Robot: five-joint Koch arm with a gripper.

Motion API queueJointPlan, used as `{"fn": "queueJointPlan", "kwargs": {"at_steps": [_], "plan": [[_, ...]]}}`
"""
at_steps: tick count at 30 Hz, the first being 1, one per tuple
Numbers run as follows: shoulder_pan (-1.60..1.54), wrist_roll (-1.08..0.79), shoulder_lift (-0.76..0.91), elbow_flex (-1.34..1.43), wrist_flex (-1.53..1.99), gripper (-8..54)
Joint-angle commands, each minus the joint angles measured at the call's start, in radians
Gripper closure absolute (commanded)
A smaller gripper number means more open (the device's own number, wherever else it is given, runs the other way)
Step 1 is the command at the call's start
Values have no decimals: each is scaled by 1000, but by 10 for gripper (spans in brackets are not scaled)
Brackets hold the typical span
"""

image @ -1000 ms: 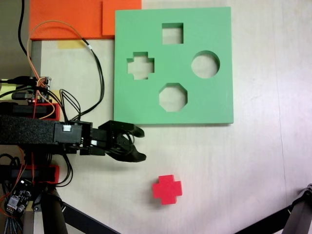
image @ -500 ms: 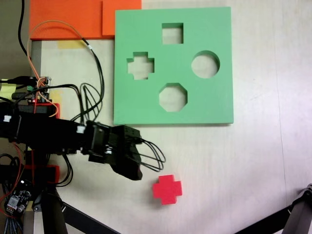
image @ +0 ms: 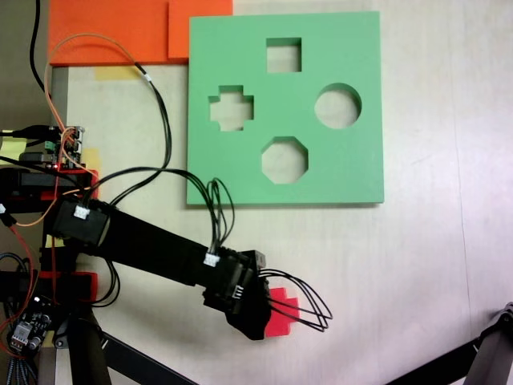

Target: Put the cross columnar block into the corresponding hole

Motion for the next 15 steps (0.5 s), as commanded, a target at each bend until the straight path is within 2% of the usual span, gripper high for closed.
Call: {"fn": "queueJointPlan", "kwargs": {"at_steps": [1,15], "plan": [[14,11,-2,-71,20,-67],[34,12,-109,-106,-23,-67]]}}
